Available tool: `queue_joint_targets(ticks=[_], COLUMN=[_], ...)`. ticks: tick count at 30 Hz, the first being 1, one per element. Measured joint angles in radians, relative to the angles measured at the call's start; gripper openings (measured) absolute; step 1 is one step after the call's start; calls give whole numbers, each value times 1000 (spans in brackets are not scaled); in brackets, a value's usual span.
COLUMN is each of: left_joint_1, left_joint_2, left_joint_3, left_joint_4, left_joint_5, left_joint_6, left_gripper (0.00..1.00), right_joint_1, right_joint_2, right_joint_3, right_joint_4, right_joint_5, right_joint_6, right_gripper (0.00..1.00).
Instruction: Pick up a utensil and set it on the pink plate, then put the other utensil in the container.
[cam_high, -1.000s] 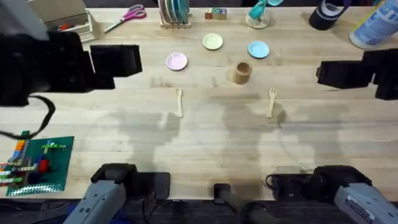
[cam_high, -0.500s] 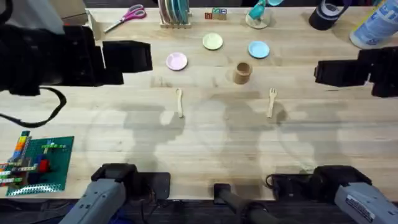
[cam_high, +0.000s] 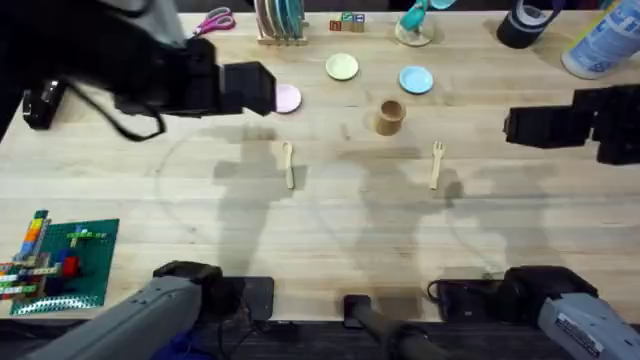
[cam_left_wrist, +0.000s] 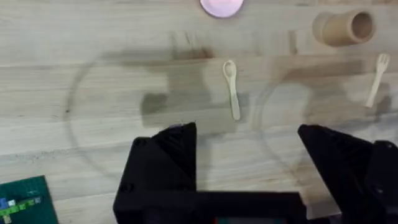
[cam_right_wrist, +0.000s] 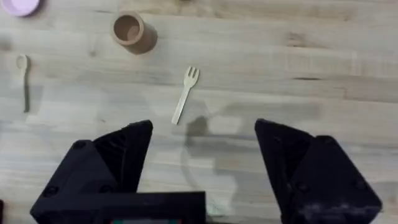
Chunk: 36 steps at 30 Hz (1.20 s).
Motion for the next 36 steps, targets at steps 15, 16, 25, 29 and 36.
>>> queue_joint_targets(ticks=[15,16,25,29,36], left_joint_1=[-239,-246,-274,-274,-274], left_joint_2=[37,39,147,216,314], left_joint_3=[-301,-325,-398,-398,-398], left_joint_4=[291,310,376,412,461], left_joint_5=[-105,-106,-109,-109,-117], left_joint_6=[-212,-224,-272,-276,-283], left_gripper=[996,995,996,995,995], right_joint_1=[0,0,0,0,0], right_joint_2=[0,0,0,0,0], right_joint_3=[0,0,1,1,1], right_joint_4=[-10,-8,36,51,50], right_joint_5=[0,0,0,0,0], right_joint_6=[0,0,-1,-4,-4], right_gripper=[998,998,998,998,998])
